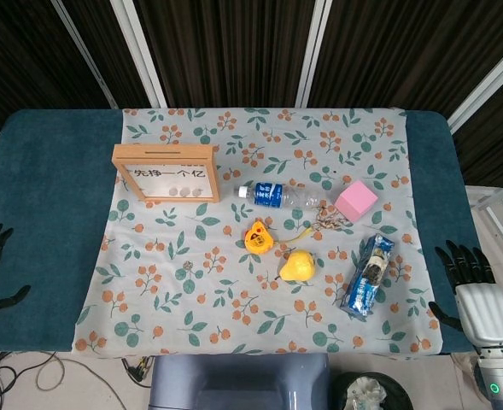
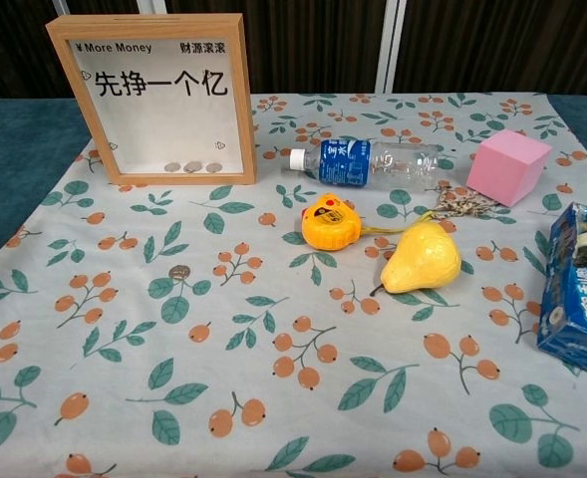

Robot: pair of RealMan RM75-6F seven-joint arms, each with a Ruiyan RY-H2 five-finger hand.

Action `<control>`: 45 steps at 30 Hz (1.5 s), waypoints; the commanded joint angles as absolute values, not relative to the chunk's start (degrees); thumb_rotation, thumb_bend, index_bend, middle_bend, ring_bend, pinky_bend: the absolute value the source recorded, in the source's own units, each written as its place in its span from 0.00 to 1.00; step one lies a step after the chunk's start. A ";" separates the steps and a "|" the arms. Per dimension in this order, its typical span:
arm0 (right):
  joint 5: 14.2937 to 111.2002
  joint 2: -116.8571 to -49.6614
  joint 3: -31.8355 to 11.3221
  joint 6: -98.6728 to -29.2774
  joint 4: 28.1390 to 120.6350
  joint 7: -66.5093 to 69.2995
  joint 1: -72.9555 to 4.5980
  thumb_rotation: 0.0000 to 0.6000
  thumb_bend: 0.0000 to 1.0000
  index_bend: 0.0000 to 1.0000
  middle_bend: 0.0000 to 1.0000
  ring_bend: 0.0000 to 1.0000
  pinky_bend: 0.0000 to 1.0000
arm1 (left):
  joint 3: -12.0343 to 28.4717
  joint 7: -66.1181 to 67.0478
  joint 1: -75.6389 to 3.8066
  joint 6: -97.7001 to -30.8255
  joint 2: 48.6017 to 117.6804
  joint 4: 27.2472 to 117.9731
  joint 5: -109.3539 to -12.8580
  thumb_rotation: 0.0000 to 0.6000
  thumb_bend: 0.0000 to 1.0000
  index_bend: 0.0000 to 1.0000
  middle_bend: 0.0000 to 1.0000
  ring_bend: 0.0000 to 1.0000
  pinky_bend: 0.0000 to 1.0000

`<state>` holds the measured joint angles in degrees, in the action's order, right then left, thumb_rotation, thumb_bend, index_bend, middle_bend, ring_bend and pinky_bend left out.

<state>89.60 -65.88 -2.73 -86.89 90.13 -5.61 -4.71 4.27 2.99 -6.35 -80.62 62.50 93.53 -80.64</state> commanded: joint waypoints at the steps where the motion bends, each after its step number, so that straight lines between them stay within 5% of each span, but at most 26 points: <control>1: 89.53 -65.93 -2.79 -87.04 90.20 -5.62 -4.63 1.00 0.30 0.08 0.00 0.00 0.00 | 5.10 2.01 -10.33 -75.55 59.18 96.22 -81.88 1.00 0.14 0.08 0.00 0.00 0.00; 13: 89.14 -65.80 -3.00 -87.27 90.35 -5.69 -4.39 1.00 0.30 0.08 0.00 0.00 0.00 | 9.04 8.23 -24.71 -55.36 59.90 102.02 -72.89 1.00 0.10 0.19 0.00 0.00 0.00; 26: 88.93 -65.85 -3.31 -87.53 90.21 -5.70 -4.31 1.00 0.30 0.08 0.00 0.00 0.00 | 8.68 27.75 -32.81 -54.89 71.20 100.98 -60.53 1.00 0.10 0.23 0.00 0.00 0.00; 45: 88.24 -66.02 -3.79 -87.72 90.29 -5.71 -4.15 1.00 0.30 0.08 0.00 0.00 0.00 | 8.26 34.07 -38.86 -56.96 82.41 94.08 -55.29 1.00 0.10 0.28 0.00 0.00 0.00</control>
